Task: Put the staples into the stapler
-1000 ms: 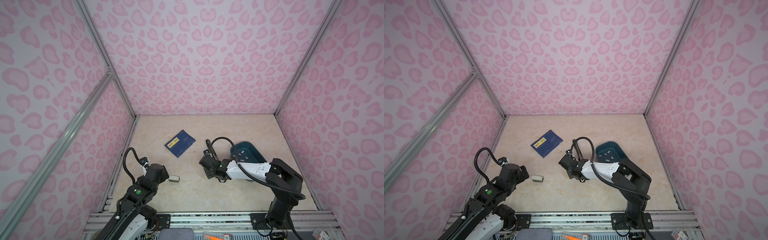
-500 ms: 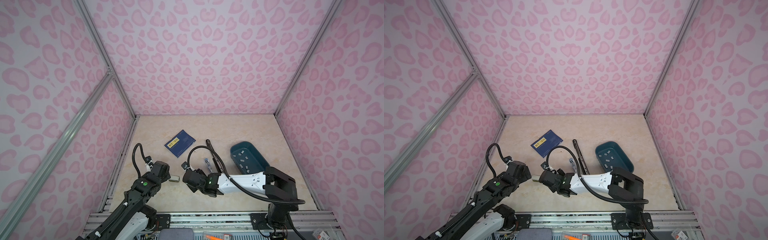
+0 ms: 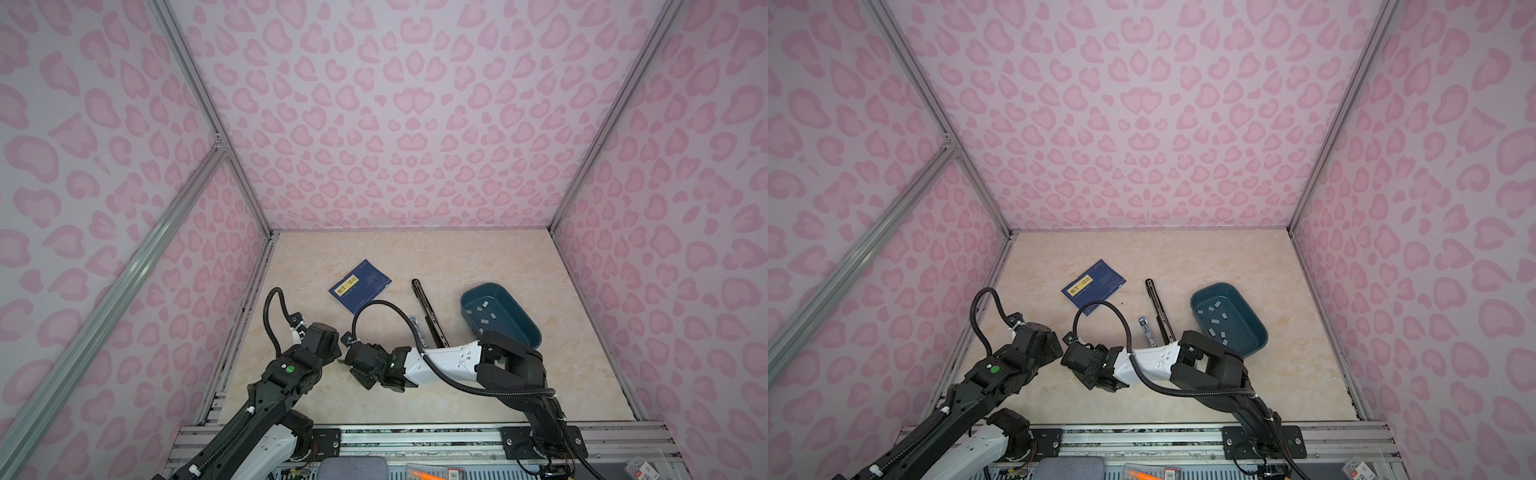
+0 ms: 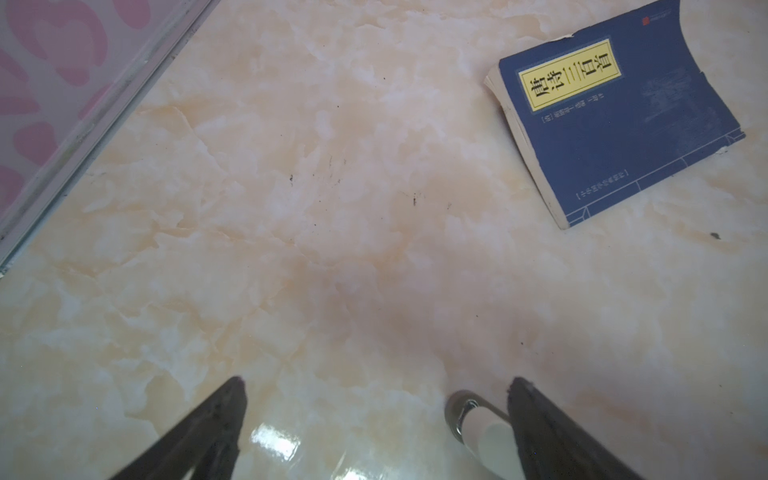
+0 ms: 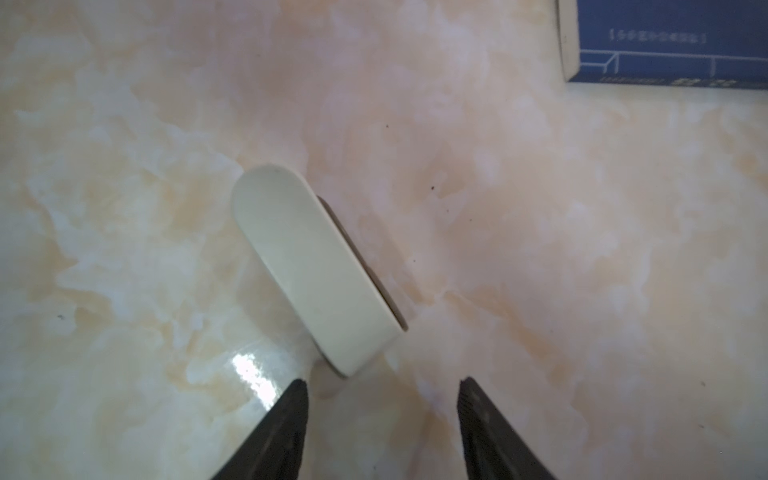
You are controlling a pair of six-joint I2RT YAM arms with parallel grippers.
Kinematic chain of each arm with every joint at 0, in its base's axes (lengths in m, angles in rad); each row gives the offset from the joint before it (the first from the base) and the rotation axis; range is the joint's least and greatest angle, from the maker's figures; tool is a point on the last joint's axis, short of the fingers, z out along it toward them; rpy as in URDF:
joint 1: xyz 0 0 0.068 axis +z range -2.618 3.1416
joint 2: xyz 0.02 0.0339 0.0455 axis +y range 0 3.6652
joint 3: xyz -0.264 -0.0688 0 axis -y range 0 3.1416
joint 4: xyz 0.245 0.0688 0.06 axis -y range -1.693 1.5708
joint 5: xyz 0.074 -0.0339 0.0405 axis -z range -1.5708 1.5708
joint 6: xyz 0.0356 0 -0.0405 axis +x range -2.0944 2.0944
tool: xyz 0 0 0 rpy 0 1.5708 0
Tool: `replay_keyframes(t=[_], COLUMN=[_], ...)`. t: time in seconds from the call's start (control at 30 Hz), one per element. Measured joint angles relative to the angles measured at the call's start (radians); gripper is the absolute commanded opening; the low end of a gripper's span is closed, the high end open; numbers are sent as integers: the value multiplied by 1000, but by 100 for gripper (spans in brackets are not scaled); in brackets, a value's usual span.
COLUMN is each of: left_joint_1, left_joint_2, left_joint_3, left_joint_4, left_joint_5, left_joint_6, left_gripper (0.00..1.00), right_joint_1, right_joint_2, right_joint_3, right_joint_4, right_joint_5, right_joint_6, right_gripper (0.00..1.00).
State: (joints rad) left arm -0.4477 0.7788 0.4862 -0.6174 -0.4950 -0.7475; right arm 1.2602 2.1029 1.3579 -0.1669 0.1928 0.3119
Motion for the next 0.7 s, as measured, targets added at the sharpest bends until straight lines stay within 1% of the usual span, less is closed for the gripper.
replay_keyframes(t=[0.2,0.37,0.5,0.7], left_joint_1=[0,0,0,0], left_joint_2=[-5,-24,-26,-29], left_joint_3=[0,-7,-7,-10], left_joint_4=[6,7,7,26], left_joint_5=[1,2,8,75], left_joint_6=[0,0,0,25], left_gripper=[100,99,99,99], right_joint_1=[-48,-83,-98,-123], right_joint_2=[36,64,105,168], right_joint_3=[27,58,116,221], right_joint_4=[49,72,74,66], right_joint_5=[-22,-36,-45,-93], right_joint_6=[17,19,18,17], right_gripper=[49,48,48,47])
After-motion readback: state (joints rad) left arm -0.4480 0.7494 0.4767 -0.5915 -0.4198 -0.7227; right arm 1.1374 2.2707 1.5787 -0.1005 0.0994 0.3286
